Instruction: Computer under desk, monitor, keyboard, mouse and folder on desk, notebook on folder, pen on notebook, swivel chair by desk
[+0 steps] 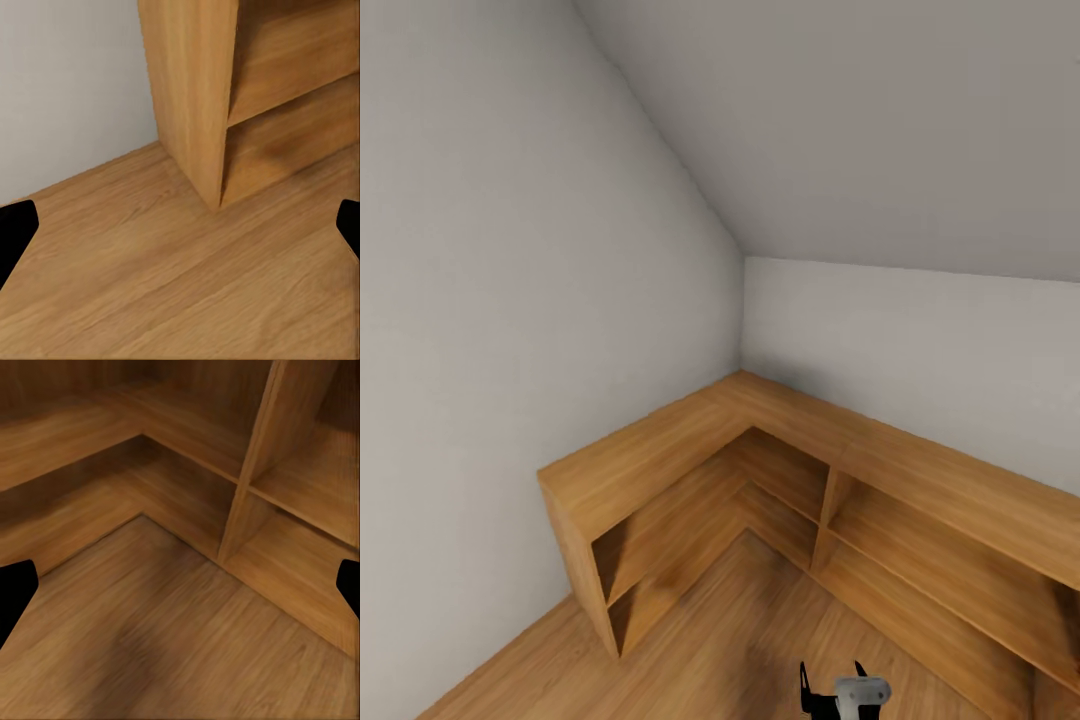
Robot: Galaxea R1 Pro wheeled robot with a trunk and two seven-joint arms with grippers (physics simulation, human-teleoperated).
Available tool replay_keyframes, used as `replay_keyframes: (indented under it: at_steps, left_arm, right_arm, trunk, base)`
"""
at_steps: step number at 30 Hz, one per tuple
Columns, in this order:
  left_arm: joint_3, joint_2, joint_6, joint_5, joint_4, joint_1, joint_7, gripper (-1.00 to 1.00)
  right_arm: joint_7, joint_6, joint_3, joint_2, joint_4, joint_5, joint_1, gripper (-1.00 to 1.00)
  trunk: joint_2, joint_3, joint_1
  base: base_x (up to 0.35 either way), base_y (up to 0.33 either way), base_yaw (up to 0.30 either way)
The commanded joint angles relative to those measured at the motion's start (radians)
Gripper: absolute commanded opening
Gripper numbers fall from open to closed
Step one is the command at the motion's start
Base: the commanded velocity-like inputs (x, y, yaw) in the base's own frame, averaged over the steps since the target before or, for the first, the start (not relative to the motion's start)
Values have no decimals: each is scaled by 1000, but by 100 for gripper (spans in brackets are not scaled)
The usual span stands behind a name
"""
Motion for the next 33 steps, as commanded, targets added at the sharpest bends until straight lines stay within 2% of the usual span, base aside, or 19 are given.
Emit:
replay_keyframes:
  at_steps: [1,14,20,33]
  left_arm:
    - [-9,1,-1,2,-2,0,9,100]
    - [-9,0,-1,2,-2,0,9,100]
    - [-9,0,-1,2,-2,0,9,100]
    - [-10,-1,-1,1,-2,0,9,100]
  right_arm:
    - [-4,-3,9,0,1,-6,-1,100]
    - [-3,-3,9,1,1,-6,-1,100]
    - [-2,-4,9,1,1,-6,-1,100]
    - [-2,-3,9,0,3,-6,-1,100]
  trunk:
    - [-1,-2,1]
    - [-1,-6,1]
    - [-1,-6,1]
    - [-1,-6,1]
  base:
    - [315,7,-274]
    - [328,3,-280]
    - [270,168,-286]
    - [39,40,-298]
